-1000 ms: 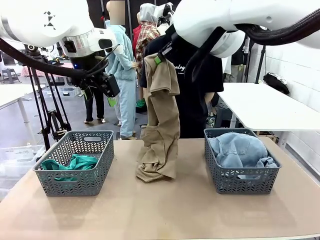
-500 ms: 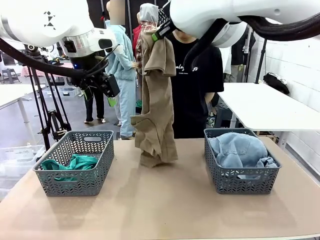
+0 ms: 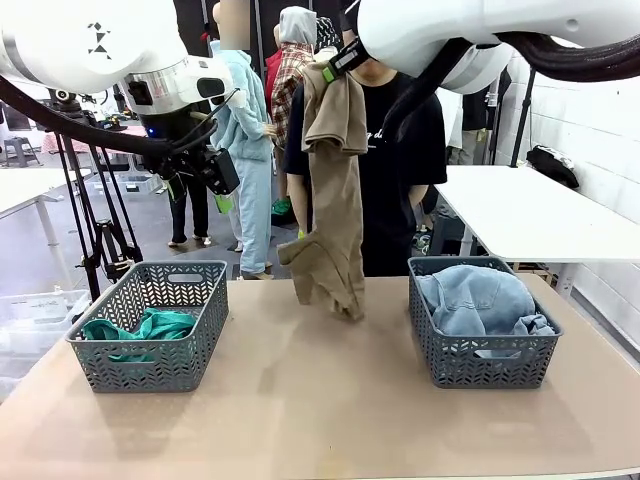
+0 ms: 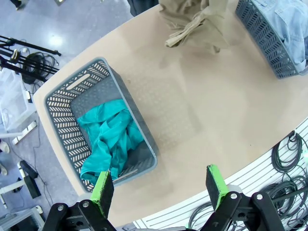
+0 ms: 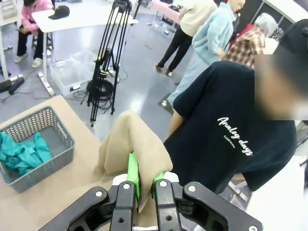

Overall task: Sort the tops and bottoms.
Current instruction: Lift clothes from the center of the table with your right hand, then sort the clothes according to human instructions.

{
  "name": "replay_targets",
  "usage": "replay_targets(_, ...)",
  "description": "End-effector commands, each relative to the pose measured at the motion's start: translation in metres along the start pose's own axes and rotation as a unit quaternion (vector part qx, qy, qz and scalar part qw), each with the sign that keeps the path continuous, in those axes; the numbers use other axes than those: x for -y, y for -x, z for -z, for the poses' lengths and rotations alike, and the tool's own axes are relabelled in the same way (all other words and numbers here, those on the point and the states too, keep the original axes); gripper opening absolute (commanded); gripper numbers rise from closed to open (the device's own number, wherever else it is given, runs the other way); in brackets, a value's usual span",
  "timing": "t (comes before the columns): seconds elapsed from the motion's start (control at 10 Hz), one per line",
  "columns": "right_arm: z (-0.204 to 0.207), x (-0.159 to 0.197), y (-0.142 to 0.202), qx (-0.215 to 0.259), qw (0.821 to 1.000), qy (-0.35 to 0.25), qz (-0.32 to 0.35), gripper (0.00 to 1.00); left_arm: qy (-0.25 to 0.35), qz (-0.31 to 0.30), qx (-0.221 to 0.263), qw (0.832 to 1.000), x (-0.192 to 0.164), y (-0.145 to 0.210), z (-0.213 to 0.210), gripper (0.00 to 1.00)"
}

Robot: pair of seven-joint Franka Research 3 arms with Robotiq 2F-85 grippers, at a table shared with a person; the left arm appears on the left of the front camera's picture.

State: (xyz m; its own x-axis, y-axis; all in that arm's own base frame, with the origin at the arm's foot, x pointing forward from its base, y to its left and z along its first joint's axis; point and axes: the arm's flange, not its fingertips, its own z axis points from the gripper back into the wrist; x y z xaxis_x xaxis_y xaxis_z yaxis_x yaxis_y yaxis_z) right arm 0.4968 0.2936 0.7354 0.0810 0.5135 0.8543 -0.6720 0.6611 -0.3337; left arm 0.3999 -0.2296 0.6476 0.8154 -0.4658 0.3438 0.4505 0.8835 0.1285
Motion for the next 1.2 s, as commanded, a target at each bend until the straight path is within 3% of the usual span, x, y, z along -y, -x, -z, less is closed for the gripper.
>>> replay_targets(0.0, -0.0059, -0.0013, -0.0089, 0.014, 1.0, 0.005, -0.009, 0.0, -0.006, 0.002, -0.003, 1.0, -0.0018, 0.0015, -0.0019, 1.0)
replay_targets(1.1, -0.0059, -0.0013, -0.0089, 0.014, 1.0, 0.005, -0.009, 0.0, -0.006, 0.002, -0.003, 1.0, -0.0018, 0.0015, -0.0019, 1.0)
